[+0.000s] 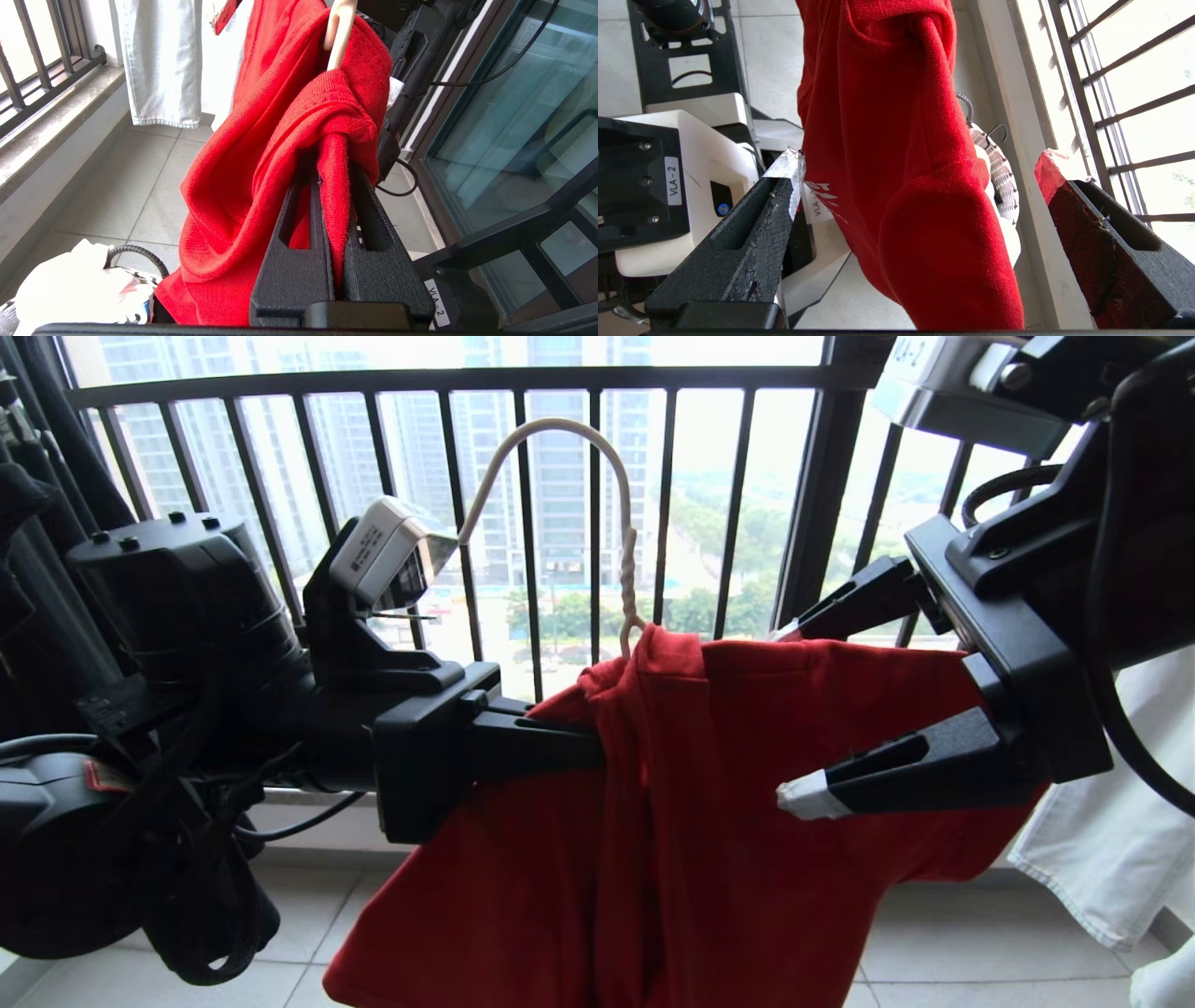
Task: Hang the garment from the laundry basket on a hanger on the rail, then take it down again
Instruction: Hang the clothes rack on the clothesline
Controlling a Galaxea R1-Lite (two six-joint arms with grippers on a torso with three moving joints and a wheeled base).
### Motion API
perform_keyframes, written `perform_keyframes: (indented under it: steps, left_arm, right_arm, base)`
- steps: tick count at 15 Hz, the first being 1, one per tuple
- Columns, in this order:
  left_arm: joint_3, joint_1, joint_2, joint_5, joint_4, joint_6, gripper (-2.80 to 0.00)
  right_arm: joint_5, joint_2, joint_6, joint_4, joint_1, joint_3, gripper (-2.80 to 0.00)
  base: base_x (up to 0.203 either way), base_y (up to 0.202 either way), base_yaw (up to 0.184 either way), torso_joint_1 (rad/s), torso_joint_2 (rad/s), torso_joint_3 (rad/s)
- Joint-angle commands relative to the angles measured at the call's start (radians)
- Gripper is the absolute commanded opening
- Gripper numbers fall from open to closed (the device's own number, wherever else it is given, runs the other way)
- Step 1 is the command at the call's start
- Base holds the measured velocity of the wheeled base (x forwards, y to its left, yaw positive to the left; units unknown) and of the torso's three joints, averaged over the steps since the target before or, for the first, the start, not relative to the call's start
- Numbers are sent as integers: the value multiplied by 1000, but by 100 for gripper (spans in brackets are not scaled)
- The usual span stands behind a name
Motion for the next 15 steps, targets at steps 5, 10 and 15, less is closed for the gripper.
perform_keyframes:
  steps: [5, 10, 15]
  left_arm:
    - [1, 16, -25, -6, -5, -1, -280]
    - [1, 16, -31, -4, -6, -1, -280]
    - [7, 15, -20, -3, -42, -2, -280]
  right_arm:
    - [52, 34, 43, -23, 1, 0, 0]
    - [55, 37, 43, -23, 1, 1, -242]
    - [55, 32, 43, -23, 3, 1, -280]
  base:
    - [0, 0, 0, 0, 0, 0]
    - [0, 0, 0, 0, 0, 0]
    - [0, 0, 0, 0, 0, 0]
